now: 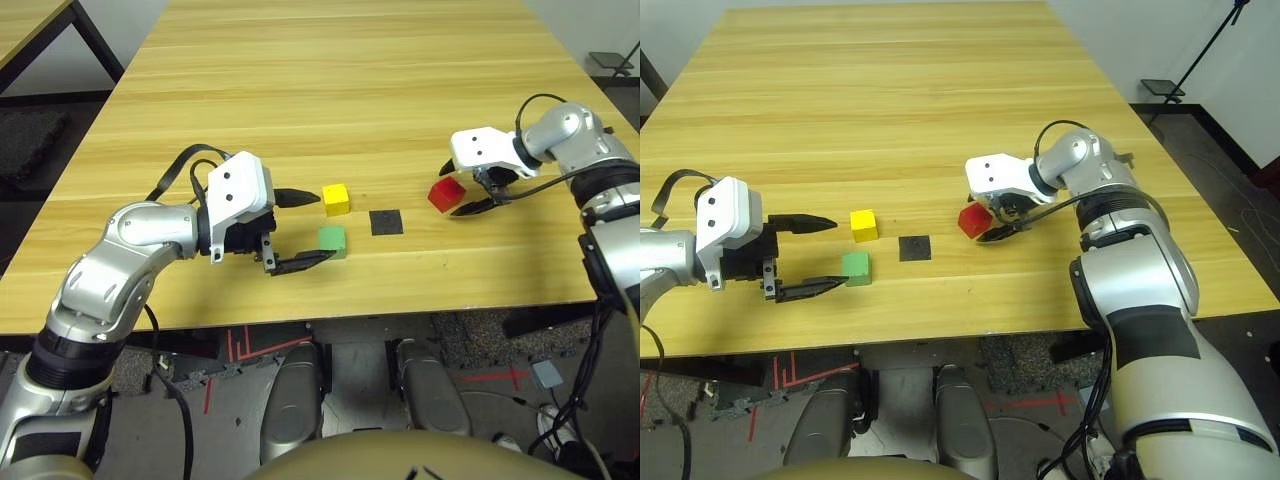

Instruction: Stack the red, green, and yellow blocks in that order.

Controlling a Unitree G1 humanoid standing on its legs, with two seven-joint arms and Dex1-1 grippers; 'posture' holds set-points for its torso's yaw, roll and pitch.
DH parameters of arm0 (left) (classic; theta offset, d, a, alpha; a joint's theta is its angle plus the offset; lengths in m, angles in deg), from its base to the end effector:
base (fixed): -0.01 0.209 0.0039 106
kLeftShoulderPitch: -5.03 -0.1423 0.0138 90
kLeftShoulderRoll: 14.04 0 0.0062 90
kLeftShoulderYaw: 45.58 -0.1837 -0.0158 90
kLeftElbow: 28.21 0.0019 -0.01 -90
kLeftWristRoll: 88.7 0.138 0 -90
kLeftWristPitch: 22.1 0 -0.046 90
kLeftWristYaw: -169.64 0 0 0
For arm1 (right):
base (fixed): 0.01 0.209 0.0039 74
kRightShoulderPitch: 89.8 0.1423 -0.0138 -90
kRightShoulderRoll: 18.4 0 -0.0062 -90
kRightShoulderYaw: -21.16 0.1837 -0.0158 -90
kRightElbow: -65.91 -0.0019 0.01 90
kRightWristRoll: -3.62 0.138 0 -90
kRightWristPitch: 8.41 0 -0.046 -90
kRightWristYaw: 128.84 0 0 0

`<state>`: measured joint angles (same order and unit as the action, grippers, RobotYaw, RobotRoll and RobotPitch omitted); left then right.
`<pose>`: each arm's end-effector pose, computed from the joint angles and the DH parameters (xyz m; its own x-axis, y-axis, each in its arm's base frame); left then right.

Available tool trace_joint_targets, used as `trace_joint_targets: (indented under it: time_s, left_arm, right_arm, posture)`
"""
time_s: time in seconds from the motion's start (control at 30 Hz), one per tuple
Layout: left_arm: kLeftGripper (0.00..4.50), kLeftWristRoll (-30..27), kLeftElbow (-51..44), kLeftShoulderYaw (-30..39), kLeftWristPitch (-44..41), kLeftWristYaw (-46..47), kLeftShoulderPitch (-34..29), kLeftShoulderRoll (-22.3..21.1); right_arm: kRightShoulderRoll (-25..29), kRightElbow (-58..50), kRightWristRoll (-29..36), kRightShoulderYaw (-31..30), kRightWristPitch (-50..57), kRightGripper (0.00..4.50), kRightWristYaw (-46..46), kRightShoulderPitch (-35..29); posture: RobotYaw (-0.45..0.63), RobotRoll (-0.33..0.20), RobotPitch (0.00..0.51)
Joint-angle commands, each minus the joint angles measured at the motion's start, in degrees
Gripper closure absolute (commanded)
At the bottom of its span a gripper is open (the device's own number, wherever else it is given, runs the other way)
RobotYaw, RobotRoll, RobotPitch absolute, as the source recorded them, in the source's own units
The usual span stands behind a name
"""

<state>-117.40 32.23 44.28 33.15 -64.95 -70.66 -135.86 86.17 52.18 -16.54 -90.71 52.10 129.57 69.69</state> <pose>0.2136 0.2167 0.1945 0.3965 -0.8530 -0.3393 0.9120 0.3236 0.2522 0.3653 -0.2181 0.1996 0.2096 0.5205 -0.8277 -0.9295 -0.1567 -0.3339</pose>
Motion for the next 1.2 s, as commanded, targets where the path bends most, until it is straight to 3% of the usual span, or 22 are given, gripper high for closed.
trace_joint_targets:
  time_s: [0.03,0.1,0.3,0.5,0.67,0.73,0.93,1.2]
  left_arm:
    - [0.01,-0.87,-1.78,0.71,-1.47,1.20,-0.72,-0.18]
    - [0.00,-1.11,-2.19,0.80,-1.81,1.62,-0.83,-0.20]
    - [0.00,-1.44,-1.95,-0.12,-2.49,2.74,0.35,0.38]
    - [0.00,-0.93,-0.49,-2.29,-2.54,3.10,3.27,2.21]
    - [0.00,0.14,2.02,-4.02,-1.94,2.70,5.47,3.29]
    - [0.00,0.66,3.29,-4.83,-1.59,2.59,6.41,3.69]
    - [0.00,1.98,5.05,-6.66,-2.44,3.42,8.82,5.18]
    - [0.00,1.60,2.79,-5.78,-4.65,5.78,7.87,5.22]
  right_arm:
    - [-0.35,0.81,-1.59,-0.03,0.13,0.18,-1.51,-0.32]
    - [-0.42,0.89,-1.86,0.32,0.24,0.51,-1.75,-0.44]
    - [0.17,0.18,1.52,4.06,1.15,2.43,2.12,0.62]
    - [-1.41,-3.87,10.10,8.31,6.34,2.46,13.36,0.33]
    - [-0.52,-17.07,20.77,0.65,16.78,2.46,14.08,-4.16]
    - [0.40,-22.96,22.06,-1.82,20.22,2.46,14.08,-5.91]
    - [-1.41,-35.73,17.76,-4.21,30.79,2.46,12.32,-9.80]
    - [-3.76,-39.13,11.27,-6.71,37.08,2.46,7.91,-10.13]
  posture:
    - [0.48,-0.107,0.131]
    - [0.48,-0.107,0.130]
    - [0.46,-0.113,0.128]
    - [0.42,-0.132,0.129]
    - [0.41,-0.141,0.127]
    - [0.41,-0.148,0.125]
    - [0.44,-0.158,0.129]
    - [0.49,-0.178,0.145]
